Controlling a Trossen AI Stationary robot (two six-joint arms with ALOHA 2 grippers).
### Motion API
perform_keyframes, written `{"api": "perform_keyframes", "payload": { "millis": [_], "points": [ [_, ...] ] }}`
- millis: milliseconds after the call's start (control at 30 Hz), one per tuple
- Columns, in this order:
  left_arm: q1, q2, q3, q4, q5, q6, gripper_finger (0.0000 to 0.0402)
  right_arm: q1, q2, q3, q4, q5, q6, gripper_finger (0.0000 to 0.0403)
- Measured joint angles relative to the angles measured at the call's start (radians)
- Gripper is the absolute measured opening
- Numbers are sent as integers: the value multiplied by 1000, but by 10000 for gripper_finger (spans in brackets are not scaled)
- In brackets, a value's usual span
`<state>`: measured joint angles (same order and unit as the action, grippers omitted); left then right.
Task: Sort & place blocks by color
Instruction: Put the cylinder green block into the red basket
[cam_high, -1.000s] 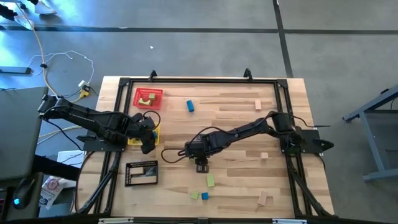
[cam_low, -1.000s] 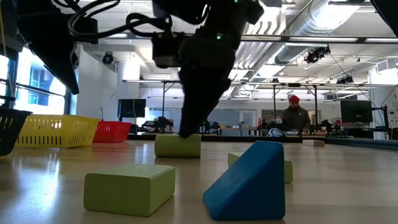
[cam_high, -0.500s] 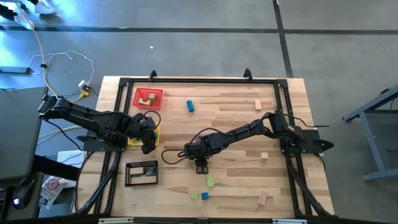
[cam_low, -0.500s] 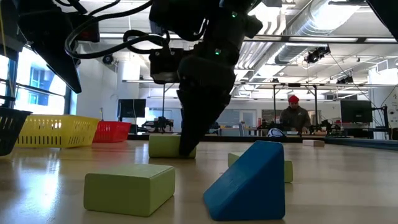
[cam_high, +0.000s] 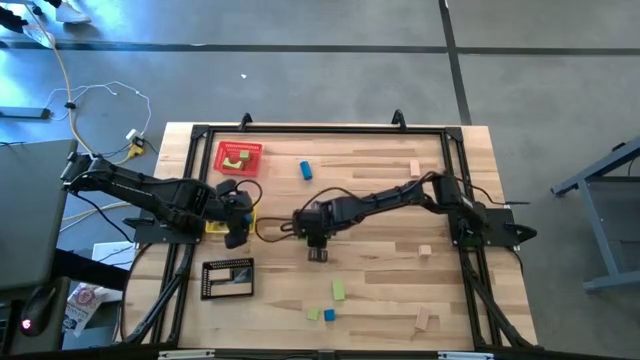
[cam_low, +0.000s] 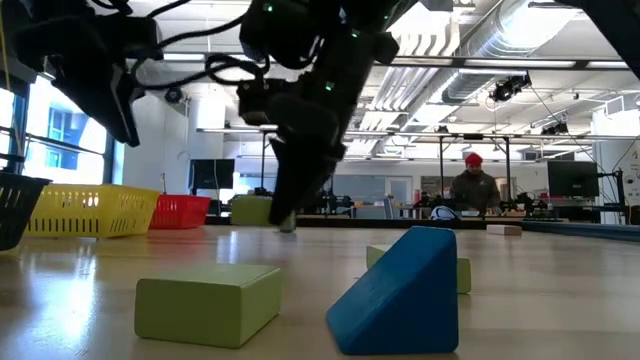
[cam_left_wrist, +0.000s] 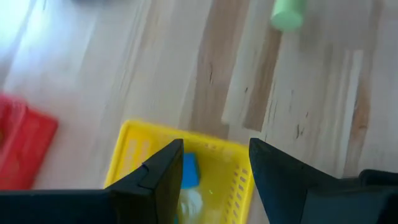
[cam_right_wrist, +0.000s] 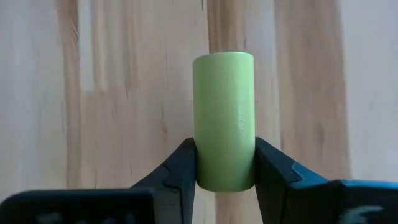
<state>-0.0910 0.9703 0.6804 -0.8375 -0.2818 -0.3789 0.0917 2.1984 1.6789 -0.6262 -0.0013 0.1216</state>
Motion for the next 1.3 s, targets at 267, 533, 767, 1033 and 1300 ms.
{"api": "perform_keyframes", "payload": {
  "millis": [267, 533, 767, 1033, 1300],
  "points": [
    [0, 0, 0, 138, -2, 218, 168, -55, 0, 104, 5, 4, -106, 97],
    [0, 0, 0, 226, -2, 260, 168, -68, -1, 218, 2, 10, -189, 97],
    [0, 0, 0, 286, -2, 260, 168, -68, -1, 284, 3, 11, -217, 97],
    [0, 0, 0, 355, -2, 270, 168, -65, -1, 305, 14, 6, -233, 97],
    [0, 0, 0, 361, 10, 270, 141, -64, -1, 305, 15, 2, -228, 97]
  ]
}}
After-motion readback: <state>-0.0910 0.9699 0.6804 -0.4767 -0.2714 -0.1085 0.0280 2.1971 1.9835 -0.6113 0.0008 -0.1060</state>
